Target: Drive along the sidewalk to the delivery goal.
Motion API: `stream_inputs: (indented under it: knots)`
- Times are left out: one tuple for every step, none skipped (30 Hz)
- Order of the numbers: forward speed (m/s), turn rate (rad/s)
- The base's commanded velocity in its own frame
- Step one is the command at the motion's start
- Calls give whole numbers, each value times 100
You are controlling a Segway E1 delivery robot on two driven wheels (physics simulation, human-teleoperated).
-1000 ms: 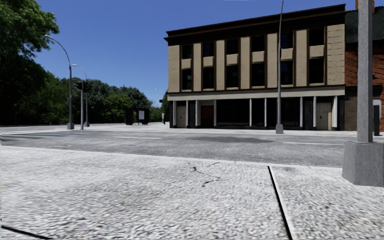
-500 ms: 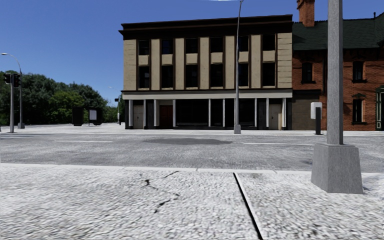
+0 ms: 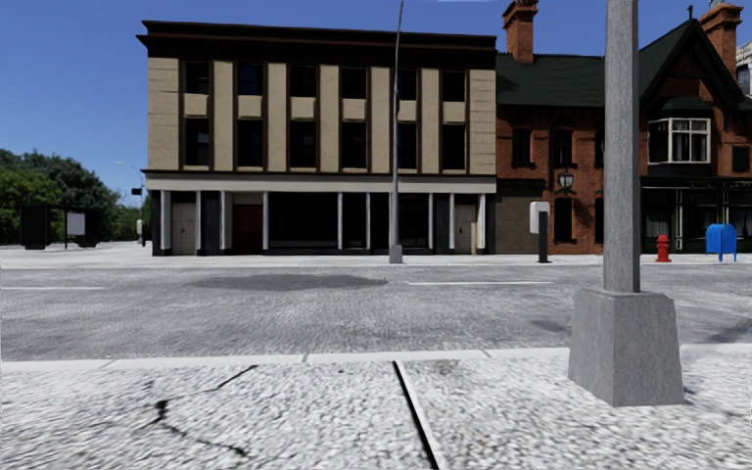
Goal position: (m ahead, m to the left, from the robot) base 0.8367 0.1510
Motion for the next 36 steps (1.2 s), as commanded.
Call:
stream_inputs:
  knots:
    - [117,-45]
    - [117,-45]
    - [117,-6]
    - [117,-6]
    - [111,0]
    - [13,0]
    - [0,0]
    - [0,0]
    - [0,0]
    - [0,0]
    - [0,0]
    - [0,0]
    - [0,0]
    - [0,0]
    - [0,0]
    - [0,0]
    - [0,0]
    - [0,0]
    - [0,0]
    - [0,0]
    - [0,0]
    - [0,0]
    - [0,0]
    - [0,0]
    - [0,0]
    - [0,0]
    - [0,0]
    - [0,0]
    - [0,0]
    - [0,0]
    - [0,0]
    - [0,0]
    - [0,0]
    - [0,0]
    - [0,0]
    - [0,0]
